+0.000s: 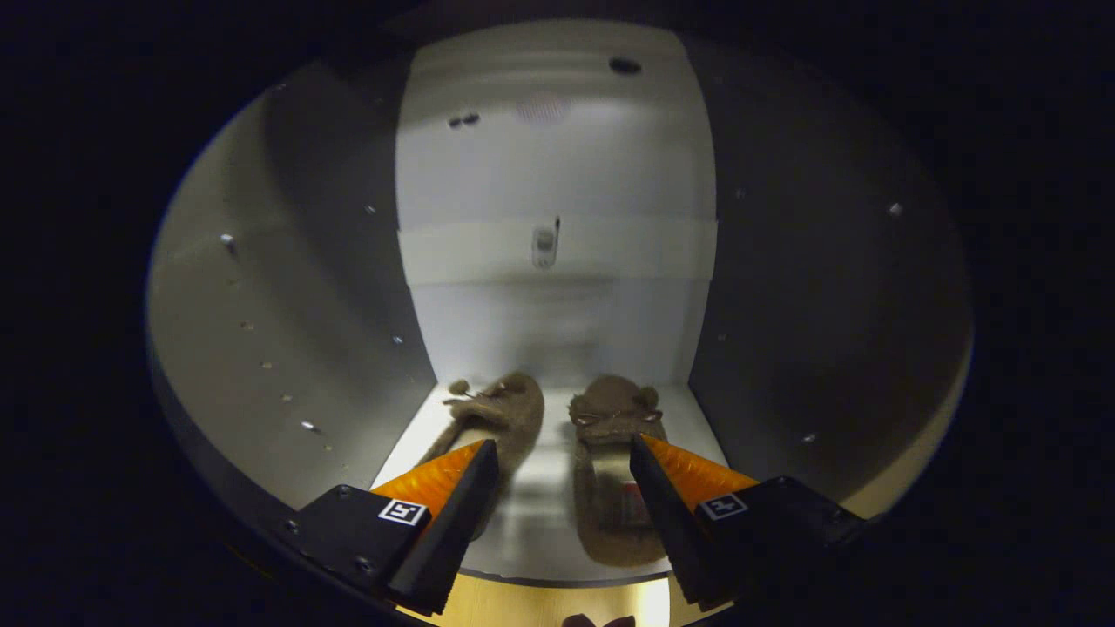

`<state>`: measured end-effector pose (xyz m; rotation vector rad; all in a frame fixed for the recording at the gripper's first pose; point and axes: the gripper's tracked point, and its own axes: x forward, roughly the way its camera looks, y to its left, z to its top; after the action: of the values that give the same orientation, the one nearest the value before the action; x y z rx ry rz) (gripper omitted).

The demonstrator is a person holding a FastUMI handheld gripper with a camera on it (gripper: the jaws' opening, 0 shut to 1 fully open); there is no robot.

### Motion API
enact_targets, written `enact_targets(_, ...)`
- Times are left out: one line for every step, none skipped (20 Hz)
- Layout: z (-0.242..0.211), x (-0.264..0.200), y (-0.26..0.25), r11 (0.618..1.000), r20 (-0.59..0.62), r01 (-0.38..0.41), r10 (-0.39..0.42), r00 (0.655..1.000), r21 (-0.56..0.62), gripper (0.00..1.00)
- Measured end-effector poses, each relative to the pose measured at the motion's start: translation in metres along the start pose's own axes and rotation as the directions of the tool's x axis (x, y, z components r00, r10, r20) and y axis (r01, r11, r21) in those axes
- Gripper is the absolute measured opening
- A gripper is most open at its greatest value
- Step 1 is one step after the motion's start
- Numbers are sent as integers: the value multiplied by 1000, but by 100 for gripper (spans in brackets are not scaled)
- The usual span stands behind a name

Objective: Open the shoe cabinet door, grab the shoes and put them into the shoe cabinet, then close the shoe cabinet door.

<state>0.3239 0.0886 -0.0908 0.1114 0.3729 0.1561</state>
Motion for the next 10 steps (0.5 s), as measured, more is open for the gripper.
enact_targets(12, -15, 3, 1000, 55, 5, -5, 998, -7, 97)
enact_targets(21, -27, 4, 1000, 109, 14, -13, 994, -10, 97)
enact_targets(32, -41, 6, 1000, 158, 20, -18, 987, -9, 97)
enact_targets(41, -54, 7, 1000, 208, 21, -19, 978, -5, 97)
enact_targets(48, -70, 9, 1000, 245, 16, -13, 969, -9, 97)
enact_targets(51, -88, 10, 1000, 275, 16, -10, 961, -19, 97)
enact_targets(52, -103, 9, 1000, 296, 21, -14, 955, -20, 97)
enact_targets(51, -120, 13, 1000, 309, 12, -6, 951, -16, 97)
enact_targets(50, -140, 13, 1000, 322, 6, -5, 947, -2, 97)
enact_targets(46, -162, 14, 1000, 330, -4, 1, 944, 10, 97)
